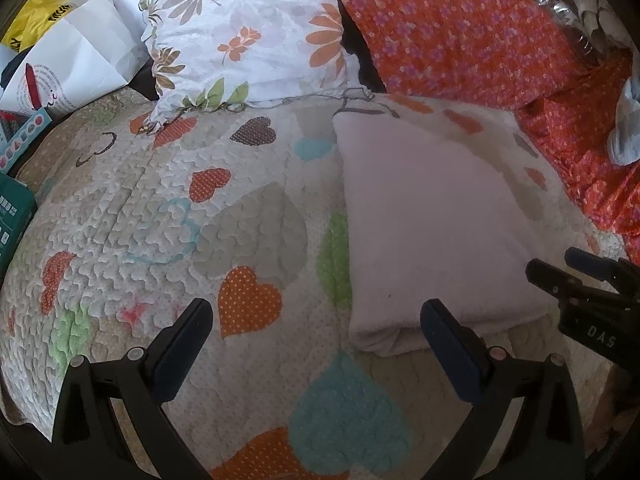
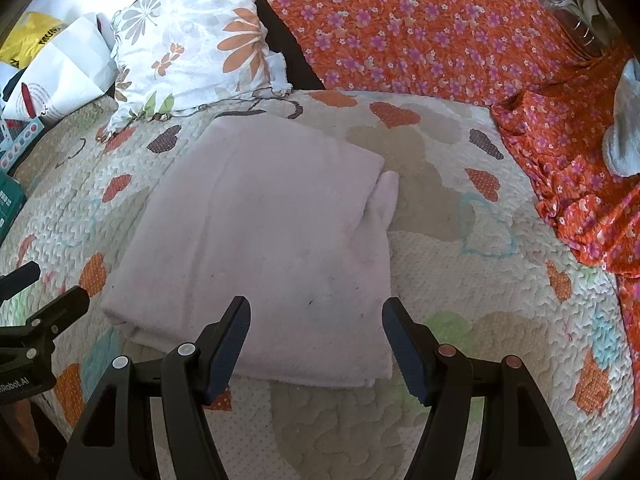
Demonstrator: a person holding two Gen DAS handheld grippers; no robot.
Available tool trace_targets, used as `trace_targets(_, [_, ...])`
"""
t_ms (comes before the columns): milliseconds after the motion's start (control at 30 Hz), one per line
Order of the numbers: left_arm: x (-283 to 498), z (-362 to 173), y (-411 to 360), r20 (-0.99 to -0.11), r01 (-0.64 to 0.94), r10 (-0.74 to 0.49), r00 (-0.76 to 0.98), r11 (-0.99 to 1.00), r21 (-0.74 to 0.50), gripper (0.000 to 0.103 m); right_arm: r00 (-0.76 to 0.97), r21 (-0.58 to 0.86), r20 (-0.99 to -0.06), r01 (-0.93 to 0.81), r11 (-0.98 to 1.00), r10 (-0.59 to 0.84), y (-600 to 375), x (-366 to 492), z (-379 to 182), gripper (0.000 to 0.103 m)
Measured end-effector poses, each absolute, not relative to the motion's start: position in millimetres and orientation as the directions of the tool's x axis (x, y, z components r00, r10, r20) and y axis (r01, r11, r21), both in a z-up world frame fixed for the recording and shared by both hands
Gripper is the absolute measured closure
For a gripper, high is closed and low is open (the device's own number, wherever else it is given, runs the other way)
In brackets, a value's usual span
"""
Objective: Fold small clothes
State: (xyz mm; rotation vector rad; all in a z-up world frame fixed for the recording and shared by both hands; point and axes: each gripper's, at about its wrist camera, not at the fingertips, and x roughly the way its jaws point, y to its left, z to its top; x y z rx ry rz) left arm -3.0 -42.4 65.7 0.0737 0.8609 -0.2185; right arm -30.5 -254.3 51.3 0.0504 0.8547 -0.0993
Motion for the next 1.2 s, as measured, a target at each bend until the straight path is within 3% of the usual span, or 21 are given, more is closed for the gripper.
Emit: trace_targets(1200, [-1, 45, -44, -0.813, 0.220, -0.168, 0.558, 0.974, -0.050, 0.000, 0.631, -0.015, -0.773, 0.087, 0.996, -0.067, -247, -30, 45, 0.029])
